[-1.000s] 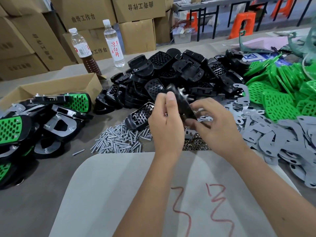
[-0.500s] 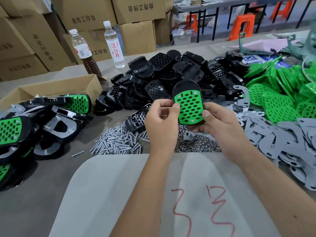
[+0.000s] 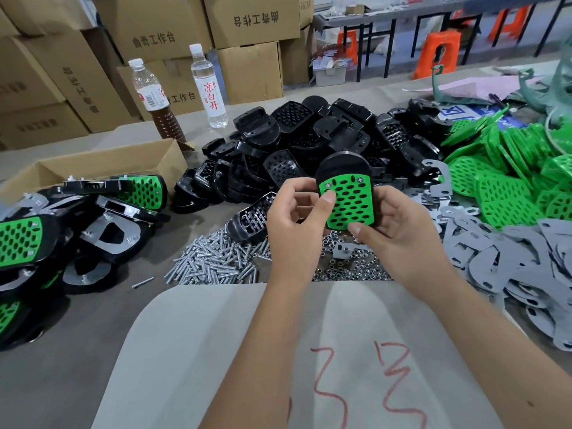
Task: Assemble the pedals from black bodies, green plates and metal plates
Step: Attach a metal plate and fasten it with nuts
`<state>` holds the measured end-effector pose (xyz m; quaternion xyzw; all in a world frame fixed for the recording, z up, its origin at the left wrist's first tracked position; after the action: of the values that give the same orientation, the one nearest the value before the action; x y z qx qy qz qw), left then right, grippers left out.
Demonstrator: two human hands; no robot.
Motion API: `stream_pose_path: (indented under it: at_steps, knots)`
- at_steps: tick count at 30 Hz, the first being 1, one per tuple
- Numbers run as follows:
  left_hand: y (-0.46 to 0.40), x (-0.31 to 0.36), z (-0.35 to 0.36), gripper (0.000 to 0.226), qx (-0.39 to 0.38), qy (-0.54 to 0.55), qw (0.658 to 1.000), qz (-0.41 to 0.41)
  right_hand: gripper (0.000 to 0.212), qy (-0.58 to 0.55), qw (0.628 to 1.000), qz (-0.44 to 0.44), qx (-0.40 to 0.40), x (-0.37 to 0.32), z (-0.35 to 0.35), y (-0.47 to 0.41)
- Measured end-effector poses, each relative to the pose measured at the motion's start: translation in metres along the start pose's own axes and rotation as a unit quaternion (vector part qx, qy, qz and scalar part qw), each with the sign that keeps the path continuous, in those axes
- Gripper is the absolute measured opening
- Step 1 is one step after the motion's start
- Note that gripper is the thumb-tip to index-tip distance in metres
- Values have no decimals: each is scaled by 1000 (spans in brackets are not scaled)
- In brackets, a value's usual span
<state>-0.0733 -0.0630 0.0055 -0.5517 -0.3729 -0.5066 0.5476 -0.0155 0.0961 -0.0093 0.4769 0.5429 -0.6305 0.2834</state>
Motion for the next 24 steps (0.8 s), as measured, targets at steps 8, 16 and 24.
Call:
stream_pose_path:
  at_steps: [8, 16, 24]
  knots:
    - [0, 4, 5, 26, -32, -14, 999, 41, 45, 78, 996, -31, 31, 1, -6, -2]
    - [-3, -5, 4, 18, -34, 8, 999, 13, 42, 63, 998, -19, 1, 3, -2, -2]
    - [-2, -19, -4, 23, 11, 49, 997, -52, 38, 31, 999, -27, -8, -9, 6, 2]
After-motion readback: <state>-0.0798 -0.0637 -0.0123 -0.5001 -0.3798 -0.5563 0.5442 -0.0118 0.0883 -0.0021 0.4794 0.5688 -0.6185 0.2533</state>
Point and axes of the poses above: each hand's wrist, its own y-axis away from the middle knuckle, its own z-axis out of the palm, x = y × z, the point moved 10 cm from there along -y, towards the middle knuckle, and after that the axes turned 4 degrees about -z, right-handed, at the moved point
